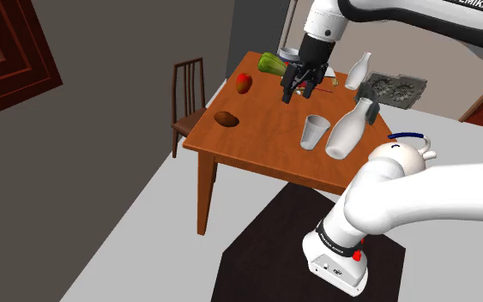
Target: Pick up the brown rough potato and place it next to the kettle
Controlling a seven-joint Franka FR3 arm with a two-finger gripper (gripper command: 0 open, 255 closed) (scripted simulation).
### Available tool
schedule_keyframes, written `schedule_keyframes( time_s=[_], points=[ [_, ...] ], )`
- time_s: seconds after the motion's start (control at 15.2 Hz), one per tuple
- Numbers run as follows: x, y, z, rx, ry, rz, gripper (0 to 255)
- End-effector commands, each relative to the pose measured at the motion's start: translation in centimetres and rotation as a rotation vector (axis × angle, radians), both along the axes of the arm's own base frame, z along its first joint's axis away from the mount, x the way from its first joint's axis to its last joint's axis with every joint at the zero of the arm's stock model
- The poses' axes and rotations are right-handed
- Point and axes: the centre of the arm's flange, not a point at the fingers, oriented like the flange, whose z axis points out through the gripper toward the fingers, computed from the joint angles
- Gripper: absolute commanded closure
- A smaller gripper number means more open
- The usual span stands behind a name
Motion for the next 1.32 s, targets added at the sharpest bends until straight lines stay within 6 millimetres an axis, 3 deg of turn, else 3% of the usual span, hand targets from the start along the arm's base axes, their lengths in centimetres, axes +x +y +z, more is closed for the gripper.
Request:
schedule_keyframes(
  time_s=[0.0, 1.25],
  points=[
    [0.0, 0.0, 0.0, 0.000, 0.000, 0.000, 0],
    [18.5, -7.8, -14.5, 0.085, -0.081, 0.181, 0]
  ],
)
